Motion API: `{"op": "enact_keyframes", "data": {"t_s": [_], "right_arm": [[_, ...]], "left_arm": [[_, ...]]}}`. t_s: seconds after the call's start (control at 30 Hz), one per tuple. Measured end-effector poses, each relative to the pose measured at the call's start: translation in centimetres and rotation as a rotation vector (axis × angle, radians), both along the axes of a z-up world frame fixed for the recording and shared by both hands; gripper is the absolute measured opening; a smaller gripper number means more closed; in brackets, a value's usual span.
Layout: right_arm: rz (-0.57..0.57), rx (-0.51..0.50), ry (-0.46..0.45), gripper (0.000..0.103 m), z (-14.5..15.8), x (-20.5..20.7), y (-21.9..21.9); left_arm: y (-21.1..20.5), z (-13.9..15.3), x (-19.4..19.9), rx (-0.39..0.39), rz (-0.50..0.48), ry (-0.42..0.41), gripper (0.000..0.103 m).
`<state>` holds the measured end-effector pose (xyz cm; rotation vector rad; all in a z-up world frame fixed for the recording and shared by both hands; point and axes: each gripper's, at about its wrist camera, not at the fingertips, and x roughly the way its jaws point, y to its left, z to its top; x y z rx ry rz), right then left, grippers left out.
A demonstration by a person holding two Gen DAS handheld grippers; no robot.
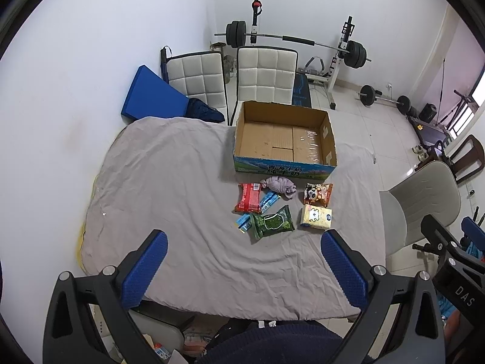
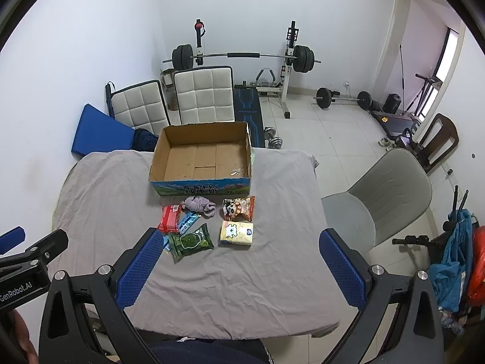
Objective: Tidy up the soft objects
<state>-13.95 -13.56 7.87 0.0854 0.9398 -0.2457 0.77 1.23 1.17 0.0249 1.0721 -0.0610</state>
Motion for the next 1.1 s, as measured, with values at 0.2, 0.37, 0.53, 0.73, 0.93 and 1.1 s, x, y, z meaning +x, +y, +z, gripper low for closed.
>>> {"op": "enact_keyframes", "data": {"t_s": [0.2, 0.37, 0.53, 0.73, 0.93, 1.1], "right_arm": [[-0.001, 0.003, -0.002, 0.103, 0.1, -0.3, 0.0], [-0.002, 0.004, -0.002, 0.103, 0.3, -0.4, 0.0], [-0.003, 0.005, -0.006, 0.103, 0.5, -0.4, 0.1], [0.001, 0.006, -0.012, 0.103, 1.0, -0.5, 0.2], [0.007, 0.010, -0.020, 0.103, 1.0, -0.8, 0.3], [0.006, 0.010, -0.023, 0.103, 1.1, -0.8, 0.2]], "left_arm": [[0.1, 0.1, 0.0, -0.005, 0.001, -0.001, 0.103], [0.0, 0.4, 0.1, 0.007, -0.008, -0.002, 0.103], [-0.1, 0.4, -0.1, 0.008, -0.006, -0.004, 0.103], [-0.3, 1.0, 0.0, 0.007, -0.013, -0.018, 0.103], [-0.4, 1.1, -0.3, 0.007, -0.016, -0.024, 0.103], [-0.4, 1.4, -0.3, -0.001, -0.013, -0.031, 0.103]]}}
